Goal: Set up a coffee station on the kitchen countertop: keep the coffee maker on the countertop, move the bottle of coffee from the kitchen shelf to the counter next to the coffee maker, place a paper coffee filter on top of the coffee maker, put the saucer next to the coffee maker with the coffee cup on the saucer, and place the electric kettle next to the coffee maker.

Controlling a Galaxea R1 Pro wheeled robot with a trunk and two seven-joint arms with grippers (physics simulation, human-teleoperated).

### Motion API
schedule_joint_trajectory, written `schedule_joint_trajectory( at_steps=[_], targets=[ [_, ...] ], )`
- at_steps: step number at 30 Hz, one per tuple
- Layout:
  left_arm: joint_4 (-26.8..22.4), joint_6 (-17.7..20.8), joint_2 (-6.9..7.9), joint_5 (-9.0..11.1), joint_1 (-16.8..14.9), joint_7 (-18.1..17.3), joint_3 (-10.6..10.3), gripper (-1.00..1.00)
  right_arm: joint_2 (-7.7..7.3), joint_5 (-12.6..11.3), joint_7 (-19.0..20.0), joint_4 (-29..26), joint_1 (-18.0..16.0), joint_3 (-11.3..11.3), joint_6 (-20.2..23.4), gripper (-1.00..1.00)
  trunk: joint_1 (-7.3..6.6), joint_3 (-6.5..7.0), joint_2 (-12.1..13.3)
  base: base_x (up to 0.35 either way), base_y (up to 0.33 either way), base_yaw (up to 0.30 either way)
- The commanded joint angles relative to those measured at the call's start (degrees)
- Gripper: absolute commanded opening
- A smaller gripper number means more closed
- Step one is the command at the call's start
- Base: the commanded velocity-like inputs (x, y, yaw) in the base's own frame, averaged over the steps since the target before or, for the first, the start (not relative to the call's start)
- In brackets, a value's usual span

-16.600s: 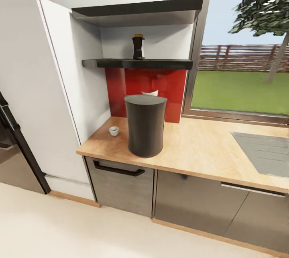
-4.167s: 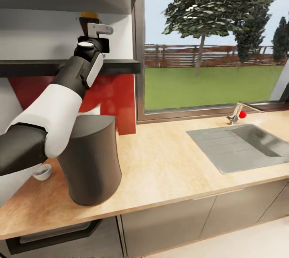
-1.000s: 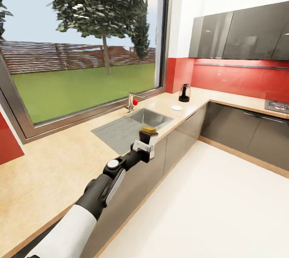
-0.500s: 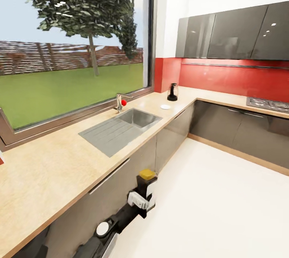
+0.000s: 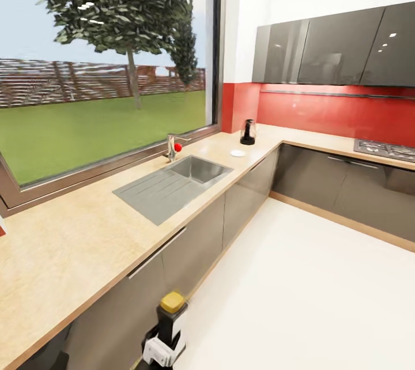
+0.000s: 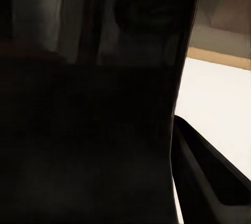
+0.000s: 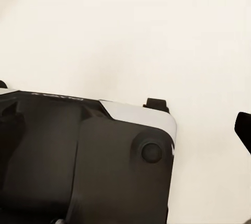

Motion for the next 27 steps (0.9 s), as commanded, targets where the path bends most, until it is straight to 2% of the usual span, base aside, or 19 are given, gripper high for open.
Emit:
schedule_joint_trajectory(
  at_steps=[1,4,9,15,27],
  targets=[
    [1.8,-2.28,0.03,0.53,-0.06,-0.26,0.44,-1.0,-0.08,-0.6,0.2,0.1,-0.07,0.42,-0.21,1.0,0.03,-0.12,-0.13,0.0,0.0,0.0],
    [5.47,-8.73,0.38,0.57,0.17,0.2,2.94,-1.0,-0.16,-0.66,0.37,0.11,-0.07,0.46,-0.21,1.0,0.03,-0.12,-0.13,0.0,0.0,-0.027],
    [8.36,-13.48,0.89,0.61,2.9,3.87,5.89,-1.0,-0.14,-0.62,0.33,0.19,-0.07,0.52,-0.21,1.0,0.03,-0.12,-0.13,0.0,0.0,-0.066],
    [8.65,-13.91,1.68,0.64,4.76,4.75,6.39,-1.0,-0.22,-0.61,0.18,0.28,-0.03,0.52,-0.21,1.0,0.03,-0.12,-0.13,0.0,0.0,-0.006],
    [8.72,-13.83,1.77,0.56,4.99,4.81,6.42,-1.0,-0.23,-0.61,0.19,0.2,-0.03,0.49,-0.21,1.0,0.03,-0.12,-0.13,-0.005,0.0,0.005]
  ],
)
